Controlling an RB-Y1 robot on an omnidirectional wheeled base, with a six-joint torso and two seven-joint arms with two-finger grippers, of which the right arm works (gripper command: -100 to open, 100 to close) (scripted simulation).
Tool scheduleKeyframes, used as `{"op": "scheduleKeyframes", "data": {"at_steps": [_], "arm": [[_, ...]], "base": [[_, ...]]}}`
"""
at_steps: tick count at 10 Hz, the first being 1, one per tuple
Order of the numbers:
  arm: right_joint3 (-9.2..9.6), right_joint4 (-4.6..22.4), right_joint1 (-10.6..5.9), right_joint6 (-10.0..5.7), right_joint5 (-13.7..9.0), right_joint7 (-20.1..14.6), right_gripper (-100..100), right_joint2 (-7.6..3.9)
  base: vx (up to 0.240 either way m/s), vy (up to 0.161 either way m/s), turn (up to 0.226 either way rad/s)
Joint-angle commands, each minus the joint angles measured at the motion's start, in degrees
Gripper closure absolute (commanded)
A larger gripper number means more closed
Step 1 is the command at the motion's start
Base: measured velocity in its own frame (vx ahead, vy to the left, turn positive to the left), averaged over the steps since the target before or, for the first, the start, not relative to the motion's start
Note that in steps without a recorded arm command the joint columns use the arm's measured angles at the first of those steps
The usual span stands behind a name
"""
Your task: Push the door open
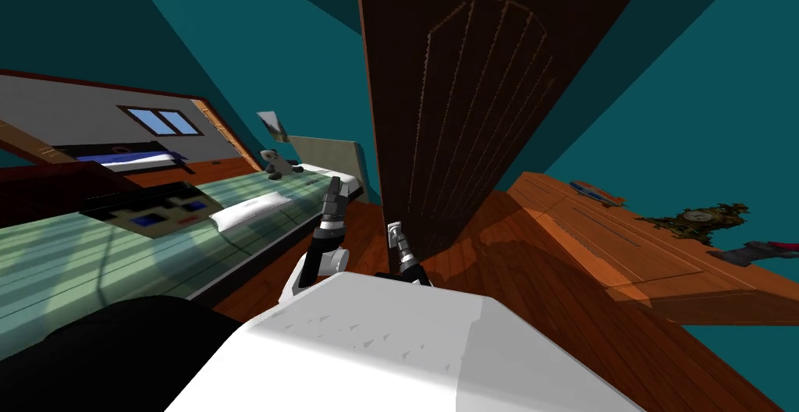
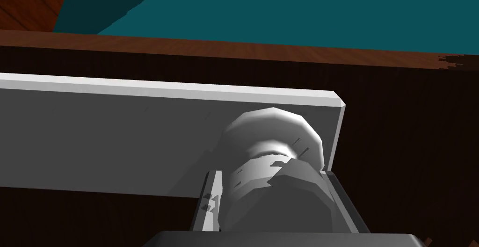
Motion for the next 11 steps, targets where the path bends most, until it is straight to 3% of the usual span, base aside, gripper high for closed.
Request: {"op": "scheduleKeyframes", "data": {"at_steps": [1,4,5,6,9,11], "arm": [[-1.67,-0.12,0.13,0.26,-0.15,0.13,100,0.44],[-3.33,0.02,0.10,0.55,-0.17,0.38,100,3.97],[-3.13,-0.12,0.13,0.57,-0.08,0.57,100,3.40],[-4.46,-0.37,-0.11,0.53,-0.41,0.58,100,1.74],[-6.17,-0.55,-0.20,0.62,-0.87,0.60,100,0.47],[-7.33,-0.67,-0.26,0.67,-1.18,0.62,100,0.44]], "base": [[0.144,0.202,-0.123],[0.102,0.201,-0.127],[0.033,0.066,-0.033],[0.102,0.109,-0.079],[0.118,0.168,-0.091],[0.121,0.168,-0.099]]}}
